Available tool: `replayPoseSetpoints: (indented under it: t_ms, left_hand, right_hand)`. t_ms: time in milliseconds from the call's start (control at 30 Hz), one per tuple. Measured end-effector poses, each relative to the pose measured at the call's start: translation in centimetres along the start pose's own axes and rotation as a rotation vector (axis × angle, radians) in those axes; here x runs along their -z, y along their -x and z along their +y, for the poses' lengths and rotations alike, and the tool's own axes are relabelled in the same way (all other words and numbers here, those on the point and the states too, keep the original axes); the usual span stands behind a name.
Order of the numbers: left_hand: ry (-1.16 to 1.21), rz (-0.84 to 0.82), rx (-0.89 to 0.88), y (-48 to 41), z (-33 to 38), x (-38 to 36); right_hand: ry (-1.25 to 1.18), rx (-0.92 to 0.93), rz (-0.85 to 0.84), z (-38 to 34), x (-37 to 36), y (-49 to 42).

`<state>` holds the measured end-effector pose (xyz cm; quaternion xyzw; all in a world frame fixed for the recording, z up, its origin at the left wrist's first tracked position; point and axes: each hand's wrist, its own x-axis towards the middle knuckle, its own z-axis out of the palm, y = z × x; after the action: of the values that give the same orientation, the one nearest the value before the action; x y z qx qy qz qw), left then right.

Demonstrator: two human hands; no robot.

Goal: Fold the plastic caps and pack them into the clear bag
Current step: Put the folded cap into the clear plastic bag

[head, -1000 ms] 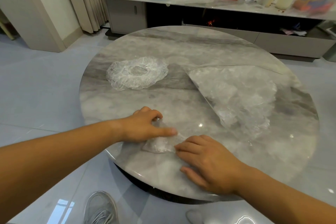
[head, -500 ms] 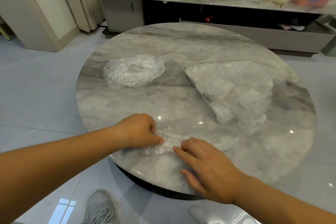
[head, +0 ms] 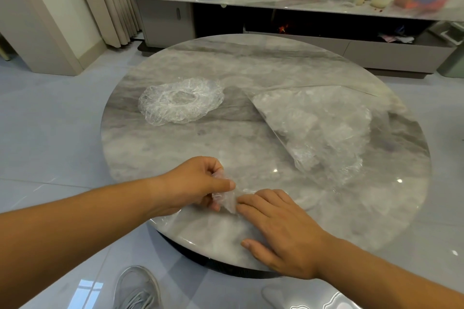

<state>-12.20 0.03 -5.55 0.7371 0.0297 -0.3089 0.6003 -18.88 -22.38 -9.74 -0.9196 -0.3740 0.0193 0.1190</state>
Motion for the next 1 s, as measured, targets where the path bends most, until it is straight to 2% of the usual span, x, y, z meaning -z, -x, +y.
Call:
replayPoseSetpoints:
  t_ms: [167,267,400,533,667,767,833,1000]
  left_hand:
    - [0.106,-0.062,-0.016,0.1,0.1,-1.3]
    - [0.054,-0.092,0.017,0.0,-0.1,-1.9]
    - [0.035,-0.116,0.063,-0.1,-0.2,-2.4]
    - [0.042,-0.097,0.078,-0.2,0.4,-2.6]
    - [0.018,-0.129,0.077,-0.2,0.9,-2.6]
    - [-0.052,-0.149,0.052,-0.6,1.0,-2.5]
    - [-0.121,-0.102,0.017,-1.2,1.0,-2.4]
    - [-0.666,0.104,-0.184,-3.1,1.2,-2.4]
  right_hand:
    - [-0.101,-0.006,0.037,0.3,0.3,0.5]
    - [-0.176,-0.020,0.182,0.7,0.6,1.4]
    - [-0.122,-0.017,0.339,0.8,0.7,2.7]
    - [-0.048,0.052,0.241,0.5,0.6,3.2]
    - [0.019,0.037,0.127,0.5,0.2,3.4]
    - [0.037,0.014,0.113,0.7,0.1,3.6]
    - [0.031,0.005,0.118,0.8,-0.1,3.7]
    - [-0.022,0.006,0.126,1.1,-0.3,4.0]
